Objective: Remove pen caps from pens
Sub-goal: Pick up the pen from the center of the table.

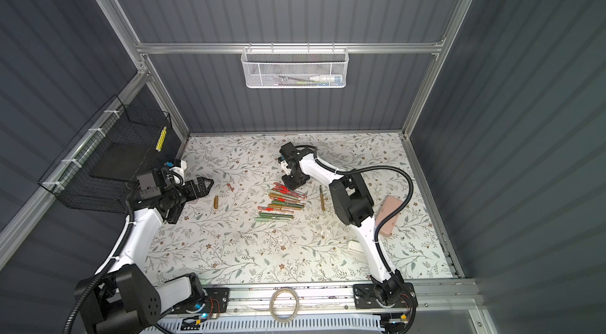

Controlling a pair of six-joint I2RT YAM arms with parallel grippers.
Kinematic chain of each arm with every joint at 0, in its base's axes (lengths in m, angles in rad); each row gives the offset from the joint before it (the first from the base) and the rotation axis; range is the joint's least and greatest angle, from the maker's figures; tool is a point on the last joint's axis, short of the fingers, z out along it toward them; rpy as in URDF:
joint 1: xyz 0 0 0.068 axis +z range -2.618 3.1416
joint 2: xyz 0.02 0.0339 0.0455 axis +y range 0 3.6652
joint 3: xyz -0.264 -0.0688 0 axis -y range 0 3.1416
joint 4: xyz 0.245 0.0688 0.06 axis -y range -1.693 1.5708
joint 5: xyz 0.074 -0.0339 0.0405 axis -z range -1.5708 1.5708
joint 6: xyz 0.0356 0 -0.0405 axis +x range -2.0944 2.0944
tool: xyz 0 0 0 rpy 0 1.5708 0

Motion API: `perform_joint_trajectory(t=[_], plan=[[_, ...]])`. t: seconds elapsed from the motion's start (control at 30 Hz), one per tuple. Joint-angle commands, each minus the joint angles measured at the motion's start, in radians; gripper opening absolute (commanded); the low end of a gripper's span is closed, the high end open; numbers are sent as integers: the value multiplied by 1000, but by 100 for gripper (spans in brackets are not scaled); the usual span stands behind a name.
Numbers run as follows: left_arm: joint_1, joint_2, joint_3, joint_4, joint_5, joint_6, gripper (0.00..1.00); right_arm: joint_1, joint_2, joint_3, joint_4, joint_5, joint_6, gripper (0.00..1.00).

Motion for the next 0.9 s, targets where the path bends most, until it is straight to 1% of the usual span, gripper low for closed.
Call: perform_joint_trajectory(t=[0.0, 0.13, 0.27, 0.4, 0.53, 0.6, 0.87], plan=[[17, -9, 19, -14, -3, -4, 100, -1, 36, 4, -8, 4, -22, 26], [17, -6, 18, -15, 4, -3, 100, -12, 65, 41, -37, 5, -14, 25], [18, -6, 16, -8, -3, -3, 100, -16, 48, 13, 0, 6, -23, 25], [20, -4, 21, -18, 0, -3, 100, -33, 72, 43, -31, 10, -7, 23], [22, -11, 12, -5, 0, -3, 100, -38, 40, -42, 47, 44, -22, 23], [21, -11, 13, -14, 6, -3, 100, -41, 35, -51, 55, 70, -25, 20], [25, -16, 17, -18, 6, -3, 100, -45, 18, -66, 95, 108, -52, 11]])
